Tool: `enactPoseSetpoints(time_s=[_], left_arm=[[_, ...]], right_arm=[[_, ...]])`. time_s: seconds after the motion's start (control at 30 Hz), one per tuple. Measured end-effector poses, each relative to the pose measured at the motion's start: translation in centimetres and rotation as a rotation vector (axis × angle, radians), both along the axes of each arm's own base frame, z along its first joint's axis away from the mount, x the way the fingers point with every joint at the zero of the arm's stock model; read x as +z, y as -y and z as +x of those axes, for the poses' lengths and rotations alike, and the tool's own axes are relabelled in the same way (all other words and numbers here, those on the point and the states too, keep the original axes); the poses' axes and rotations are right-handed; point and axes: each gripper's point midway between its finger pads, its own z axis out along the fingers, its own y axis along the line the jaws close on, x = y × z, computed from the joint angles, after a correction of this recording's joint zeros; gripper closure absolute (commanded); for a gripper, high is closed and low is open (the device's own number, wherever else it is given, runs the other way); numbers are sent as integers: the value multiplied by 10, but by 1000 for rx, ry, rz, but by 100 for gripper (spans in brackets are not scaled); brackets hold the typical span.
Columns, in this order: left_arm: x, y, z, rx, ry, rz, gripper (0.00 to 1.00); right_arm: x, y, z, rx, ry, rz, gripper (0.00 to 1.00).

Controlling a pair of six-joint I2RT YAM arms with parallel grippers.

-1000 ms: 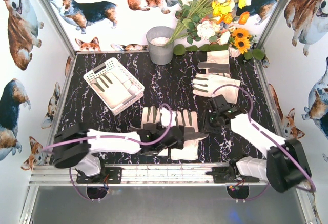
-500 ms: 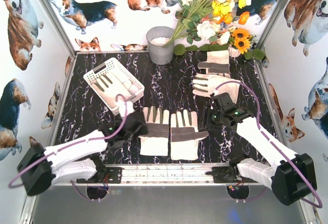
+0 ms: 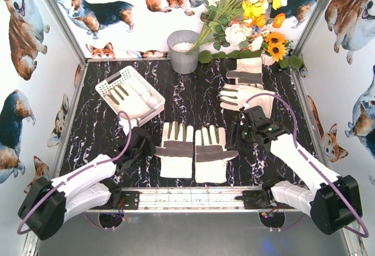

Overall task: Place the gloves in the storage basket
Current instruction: Turn over the glove at the center of the board.

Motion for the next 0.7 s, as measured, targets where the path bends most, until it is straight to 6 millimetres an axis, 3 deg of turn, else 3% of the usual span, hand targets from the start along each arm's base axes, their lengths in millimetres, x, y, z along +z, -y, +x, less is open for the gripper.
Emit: enactPoseSetpoints(time_s=[0.37,0.53,0.7], left_arm=[[-9,16,13,-63,-12,-51,91],[0,17,13,-66,11,-71,100],[21,11,9,-57,56,-84,100]], right_arm=[[0,0,0,-3,-1,1,57],[0,0,0,-3,-1,1,57],[-2,-1,0,-2,-9,2,56]])
